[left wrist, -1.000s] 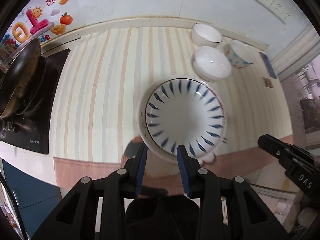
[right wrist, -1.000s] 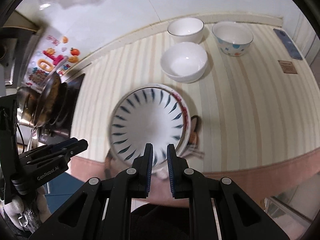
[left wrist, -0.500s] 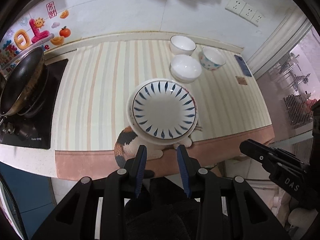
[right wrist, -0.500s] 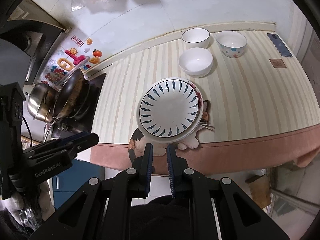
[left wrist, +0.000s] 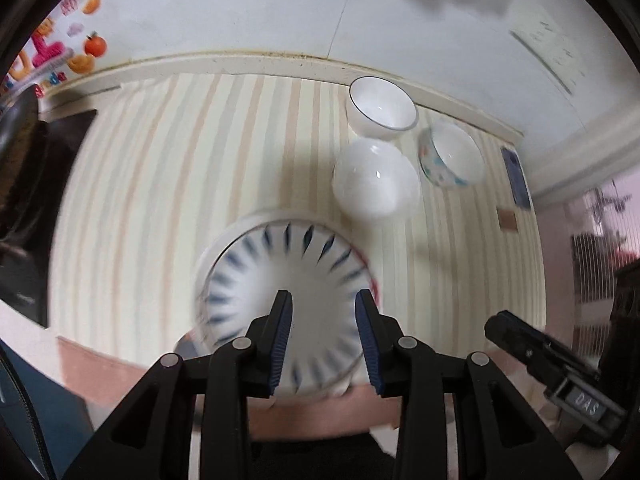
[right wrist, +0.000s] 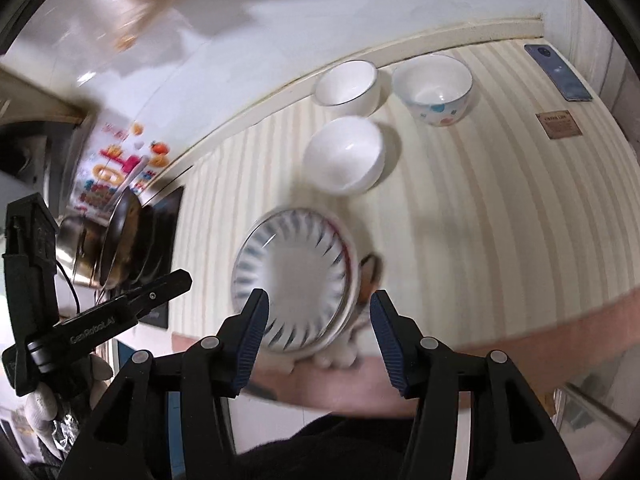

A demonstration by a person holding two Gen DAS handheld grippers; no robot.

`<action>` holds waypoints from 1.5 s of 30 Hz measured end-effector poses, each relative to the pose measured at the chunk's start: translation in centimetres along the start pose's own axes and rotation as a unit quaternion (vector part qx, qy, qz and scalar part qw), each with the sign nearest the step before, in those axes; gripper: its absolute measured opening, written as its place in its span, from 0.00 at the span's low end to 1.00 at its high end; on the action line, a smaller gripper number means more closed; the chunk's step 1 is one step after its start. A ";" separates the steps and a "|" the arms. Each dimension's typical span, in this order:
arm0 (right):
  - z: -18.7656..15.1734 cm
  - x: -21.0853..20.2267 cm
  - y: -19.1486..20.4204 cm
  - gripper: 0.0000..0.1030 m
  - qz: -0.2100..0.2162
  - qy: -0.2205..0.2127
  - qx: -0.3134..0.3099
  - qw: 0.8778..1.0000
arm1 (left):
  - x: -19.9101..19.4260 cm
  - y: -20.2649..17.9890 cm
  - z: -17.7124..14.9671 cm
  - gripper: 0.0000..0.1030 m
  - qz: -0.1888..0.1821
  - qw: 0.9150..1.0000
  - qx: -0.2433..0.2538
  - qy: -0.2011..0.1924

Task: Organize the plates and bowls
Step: 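Reach both grippers to the plain white bowl and grip its rim, then lift the large plain white bowl off the counter with both grippers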

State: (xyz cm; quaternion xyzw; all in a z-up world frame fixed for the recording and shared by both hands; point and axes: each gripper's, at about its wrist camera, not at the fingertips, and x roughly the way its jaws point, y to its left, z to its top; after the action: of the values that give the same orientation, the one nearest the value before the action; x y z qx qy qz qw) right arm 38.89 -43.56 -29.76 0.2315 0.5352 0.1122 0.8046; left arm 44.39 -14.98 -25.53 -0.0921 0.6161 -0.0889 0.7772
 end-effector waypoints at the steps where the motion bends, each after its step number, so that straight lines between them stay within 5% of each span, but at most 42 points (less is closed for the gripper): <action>1: 1.4 0.9 -0.7 0.54 0.006 0.003 0.002 1.000 | 1.3 -0.3 1.1 0.29 -0.001 1.000 -0.010 0.005; 9: 11.7 9.9 -5.9 0.54 0.030 0.063 0.019 0.997 | 9.8 -1.7 7.5 0.29 0.020 0.997 -0.062 0.041; 16: 15.9 16.5 -7.6 0.52 0.019 0.104 0.013 0.994 | 13.5 -2.6 10.6 0.29 0.033 0.997 -0.051 0.057; 18: 16.9 17.7 -8.0 0.45 0.022 0.108 0.015 0.994 | 14.4 -2.7 10.8 0.29 0.031 0.997 -0.048 0.060; 21: 17.5 18.9 -8.2 0.20 0.024 0.113 0.011 0.993 | 15.1 -3.0 11.1 0.23 0.040 0.997 -0.035 0.058; 33: 15.4 15.8 -7.9 0.14 0.012 0.103 -0.025 0.994 | 11.0 -6.0 6.7 0.23 0.035 0.999 -0.004 0.027; 45: 7.9 8.0 -12.2 0.14 0.006 0.104 -0.009 0.995 | 10.0 -11.6 -0.1 0.23 0.009 0.998 0.045 0.039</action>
State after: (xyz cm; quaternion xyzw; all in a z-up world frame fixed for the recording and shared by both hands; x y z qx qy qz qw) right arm 48.54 -52.68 -39.72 0.2149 0.6133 0.1452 0.7461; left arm 46.29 -28.71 -32.07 -0.0483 0.6421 -0.1132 0.7566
